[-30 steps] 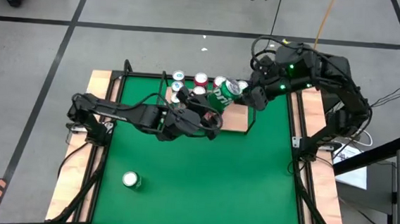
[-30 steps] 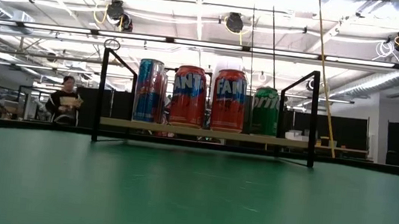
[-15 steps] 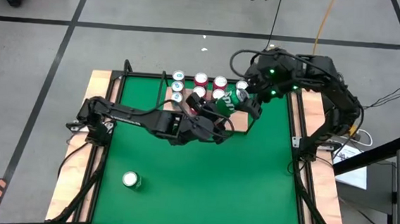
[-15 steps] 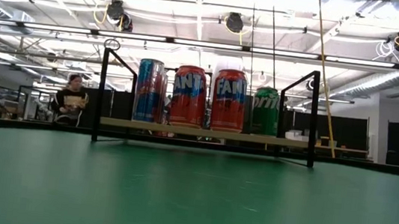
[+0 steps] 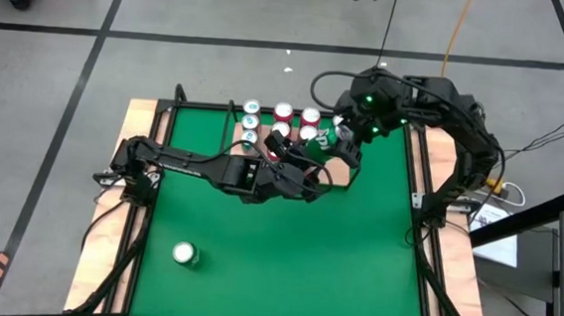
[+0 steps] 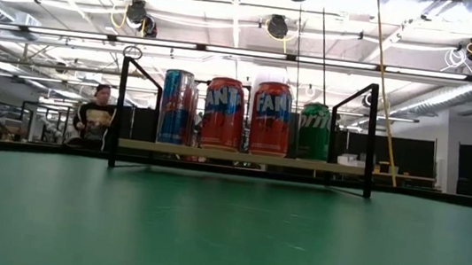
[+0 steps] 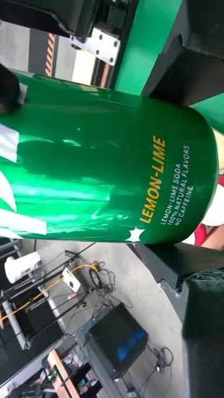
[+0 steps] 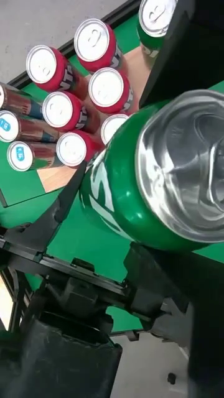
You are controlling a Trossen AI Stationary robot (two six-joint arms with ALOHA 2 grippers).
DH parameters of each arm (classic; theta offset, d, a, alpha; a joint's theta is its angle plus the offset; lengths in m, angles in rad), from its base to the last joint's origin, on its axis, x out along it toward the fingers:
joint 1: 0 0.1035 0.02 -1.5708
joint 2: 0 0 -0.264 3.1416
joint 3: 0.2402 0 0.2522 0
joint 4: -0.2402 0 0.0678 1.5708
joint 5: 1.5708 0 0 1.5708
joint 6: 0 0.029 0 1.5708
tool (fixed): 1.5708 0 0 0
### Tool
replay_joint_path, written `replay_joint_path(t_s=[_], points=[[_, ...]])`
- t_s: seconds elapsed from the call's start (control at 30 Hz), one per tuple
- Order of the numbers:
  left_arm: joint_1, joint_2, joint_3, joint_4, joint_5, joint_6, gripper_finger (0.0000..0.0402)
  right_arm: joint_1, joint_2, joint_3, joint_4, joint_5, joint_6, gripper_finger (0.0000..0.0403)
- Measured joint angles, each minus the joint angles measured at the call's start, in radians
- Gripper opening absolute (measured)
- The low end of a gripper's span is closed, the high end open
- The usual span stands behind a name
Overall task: Place canned beverage on shelf
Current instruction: Put the green soda can on the shelf aligned with the other green soda can
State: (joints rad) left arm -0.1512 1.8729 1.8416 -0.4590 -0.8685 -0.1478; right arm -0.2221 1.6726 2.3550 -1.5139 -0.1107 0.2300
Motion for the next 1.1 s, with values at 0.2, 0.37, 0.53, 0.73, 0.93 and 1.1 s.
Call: replay_joint_path(t_s=[0.2,0.37,0.53,0.73,0.93,1.1], points=[[0.000,0.000,0.000,-0.003,0.000,-0.001,0.0283,-0.002,-0.004,0.000,0.005,-0.024,-0.005,0.0352],[0.000,0.000,0.000,-0.004,0.001,-0.001,0.0283,-0.022,-0.009,0.000,0.002,-0.097,0.028,0.0352],[0.000,0.002,0.000,-0.004,0.002,-0.001,0.0283,-0.038,-0.013,0.000,0.001,-0.141,0.031,0.0337],[0.000,0.003,0.000,-0.007,0.012,-0.003,0.0283,-0.046,-0.012,0.000,-0.004,-0.177,0.035,0.0280],[0.000,0.004,0.000,-0.006,0.012,-0.003,0.0288,-0.048,-0.012,0.000,-0.007,-0.177,0.021,0.0286],[-0.003,0.003,0.000,-0.007,0.025,-0.023,0.0329,-0.076,-0.012,0.000,-0.031,-0.203,-0.037,0.0296]])
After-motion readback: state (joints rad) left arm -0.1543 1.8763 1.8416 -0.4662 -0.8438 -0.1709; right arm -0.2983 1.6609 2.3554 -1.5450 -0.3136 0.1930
